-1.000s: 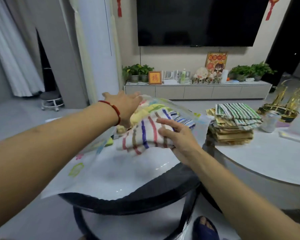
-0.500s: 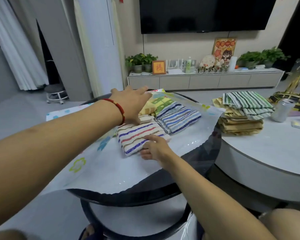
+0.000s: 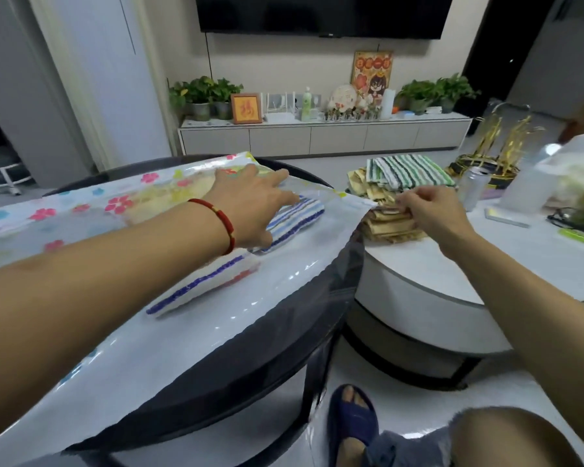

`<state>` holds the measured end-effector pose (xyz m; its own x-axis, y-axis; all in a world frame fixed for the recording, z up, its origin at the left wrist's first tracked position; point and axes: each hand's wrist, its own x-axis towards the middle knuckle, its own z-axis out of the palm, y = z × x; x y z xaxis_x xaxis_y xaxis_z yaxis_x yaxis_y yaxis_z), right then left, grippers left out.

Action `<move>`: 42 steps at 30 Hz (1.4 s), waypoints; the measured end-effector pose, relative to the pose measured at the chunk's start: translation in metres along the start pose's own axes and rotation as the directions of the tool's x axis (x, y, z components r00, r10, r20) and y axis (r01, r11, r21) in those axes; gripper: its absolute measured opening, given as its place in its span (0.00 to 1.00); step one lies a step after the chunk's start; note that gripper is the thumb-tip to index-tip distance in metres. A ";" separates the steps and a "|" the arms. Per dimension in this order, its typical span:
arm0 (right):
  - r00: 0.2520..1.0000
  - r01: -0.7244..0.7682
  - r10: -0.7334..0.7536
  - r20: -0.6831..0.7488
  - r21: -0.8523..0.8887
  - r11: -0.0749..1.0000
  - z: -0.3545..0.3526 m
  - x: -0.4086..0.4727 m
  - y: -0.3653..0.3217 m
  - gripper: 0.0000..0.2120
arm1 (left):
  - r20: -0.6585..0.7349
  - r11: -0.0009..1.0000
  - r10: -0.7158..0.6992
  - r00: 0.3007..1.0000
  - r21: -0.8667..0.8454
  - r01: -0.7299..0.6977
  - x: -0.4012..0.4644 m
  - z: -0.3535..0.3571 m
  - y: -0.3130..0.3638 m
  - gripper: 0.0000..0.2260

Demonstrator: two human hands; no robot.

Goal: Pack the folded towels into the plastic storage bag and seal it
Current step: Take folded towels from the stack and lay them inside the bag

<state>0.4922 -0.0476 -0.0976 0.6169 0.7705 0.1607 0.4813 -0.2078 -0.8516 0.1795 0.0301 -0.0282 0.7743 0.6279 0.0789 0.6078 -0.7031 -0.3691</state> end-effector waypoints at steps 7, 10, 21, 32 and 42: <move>0.979 -0.075 0.011 -0.203 -0.310 0.948 -0.013 0.106 0.026 0.18 | -0.006 1.000 0.012 1.000 -0.017 -0.012 0.056 0.002 0.015 0.33; 0.986 -0.164 0.135 -0.100 -0.396 0.904 -0.005 0.141 0.031 0.22 | -0.034 0.999 0.016 0.999 -0.042 -0.017 0.074 0.005 0.021 0.32; 0.987 -0.152 0.107 -0.117 -0.516 0.843 -0.012 0.180 0.033 0.23 | -0.070 0.997 0.012 0.997 -0.070 -0.017 0.090 0.016 0.022 0.30; 0.989 -0.124 0.118 0.093 0.064 0.990 -0.043 0.146 0.006 0.17 | 0.005 0.996 -0.034 0.999 -0.087 0.034 0.071 0.004 0.013 0.28; 0.990 -0.052 -0.049 0.129 0.677 0.734 -0.061 0.002 -0.014 0.12 | 0.334 0.983 -0.150 0.930 -0.049 0.177 -0.042 0.009 -0.015 0.25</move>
<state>0.5246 -0.0796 -0.0551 0.5068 0.8512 0.1363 -0.1006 0.2154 -0.9713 0.1364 0.0174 -0.0348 0.5702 0.8015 -0.1805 0.7428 -0.5968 -0.3035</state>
